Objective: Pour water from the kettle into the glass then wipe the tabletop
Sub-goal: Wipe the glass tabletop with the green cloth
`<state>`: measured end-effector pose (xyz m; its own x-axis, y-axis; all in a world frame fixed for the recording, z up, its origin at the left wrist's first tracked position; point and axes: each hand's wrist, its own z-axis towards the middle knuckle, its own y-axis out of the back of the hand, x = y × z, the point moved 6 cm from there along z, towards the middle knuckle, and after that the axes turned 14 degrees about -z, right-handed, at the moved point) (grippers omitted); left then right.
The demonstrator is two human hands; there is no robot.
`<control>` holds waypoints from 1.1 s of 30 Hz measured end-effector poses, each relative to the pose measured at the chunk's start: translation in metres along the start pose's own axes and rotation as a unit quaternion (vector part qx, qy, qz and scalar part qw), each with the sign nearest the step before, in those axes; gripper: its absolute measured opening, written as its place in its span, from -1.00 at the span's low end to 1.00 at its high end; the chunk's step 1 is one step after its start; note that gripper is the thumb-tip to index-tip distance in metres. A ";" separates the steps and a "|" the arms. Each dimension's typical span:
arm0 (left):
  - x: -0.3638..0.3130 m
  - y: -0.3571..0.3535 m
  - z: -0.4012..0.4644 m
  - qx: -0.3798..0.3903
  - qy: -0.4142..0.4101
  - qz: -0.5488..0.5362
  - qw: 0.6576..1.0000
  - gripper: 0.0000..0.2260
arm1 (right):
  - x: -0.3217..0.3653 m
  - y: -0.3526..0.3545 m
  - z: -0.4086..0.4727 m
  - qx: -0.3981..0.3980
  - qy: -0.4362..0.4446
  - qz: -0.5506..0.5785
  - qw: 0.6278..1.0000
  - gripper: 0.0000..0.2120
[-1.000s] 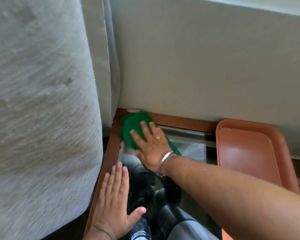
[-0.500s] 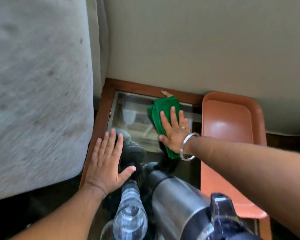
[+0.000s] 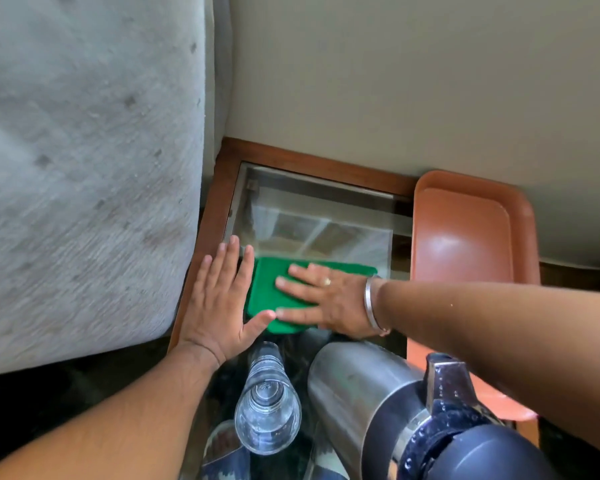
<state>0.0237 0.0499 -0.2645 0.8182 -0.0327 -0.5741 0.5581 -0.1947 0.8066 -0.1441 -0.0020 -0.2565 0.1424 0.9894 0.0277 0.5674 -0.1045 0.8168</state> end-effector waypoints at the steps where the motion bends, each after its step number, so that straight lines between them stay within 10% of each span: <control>1: 0.000 0.000 0.000 -0.001 -0.001 0.001 1.000 -0.14 | 0.002 -0.001 -0.003 0.004 0.045 -0.008 0.999 -0.33; 3: 0.001 -0.001 0.000 -0.003 -0.004 0.006 1.000 -0.15 | -0.024 0.000 0.001 -0.008 0.018 -0.038 0.999 -0.35; 8: 0.004 -0.002 -0.001 -0.008 -0.010 0.013 1.000 -0.18 | -0.102 0.020 0.009 -0.048 -0.360 0.132 0.922 -0.36; 13: 0.002 0.001 0.000 -0.014 -0.006 0.008 1.000 -0.14 | 0.002 0.013 0.012 -0.074 0.024 0.071 0.994 -0.30; 15: 0.003 -0.001 -0.001 -0.017 -0.010 0.009 1.000 -0.14 | -0.017 0.008 0.007 -0.095 0.042 0.029 0.994 -0.27; 17: 0.005 -0.002 -0.001 -0.021 -0.018 0.018 0.999 -0.15 | -0.071 0.004 0.012 -0.105 -0.146 0.011 0.984 -0.26; 21: 0.005 -0.003 0.000 -0.014 -0.017 0.024 0.999 -0.17 | -0.131 -0.006 -0.011 -0.096 -0.514 0.214 0.825 -0.36; 26: 0.001 0.001 -0.001 0.003 0.002 0.007 1.000 -0.14 | -0.012 -0.002 0.005 -0.055 -0.109 0.122 0.985 -0.23; 28: 0.001 0.000 0.000 0.005 0.000 0.004 1.000 -0.13 | -0.006 -0.004 -0.005 0.002 0.040 0.075 0.996 -0.27; 30: 0.003 -0.001 0.000 0.001 -0.002 0.005 1.000 -0.14 | -0.029 -0.001 -0.006 -0.017 0.048 0.013 0.999 -0.27; 33: 0.004 -0.004 0.000 -0.004 -0.012 0.015 1.000 -0.17 | -0.085 0.007 -0.003 -0.053 -0.224 0.066 0.971 -0.30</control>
<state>0.0248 0.0505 -0.2695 0.8306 -0.0617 -0.5534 0.5354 -0.1850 0.8241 -0.1544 -0.0864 -0.2520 0.5600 0.8228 -0.0968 0.4371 -0.1941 0.8782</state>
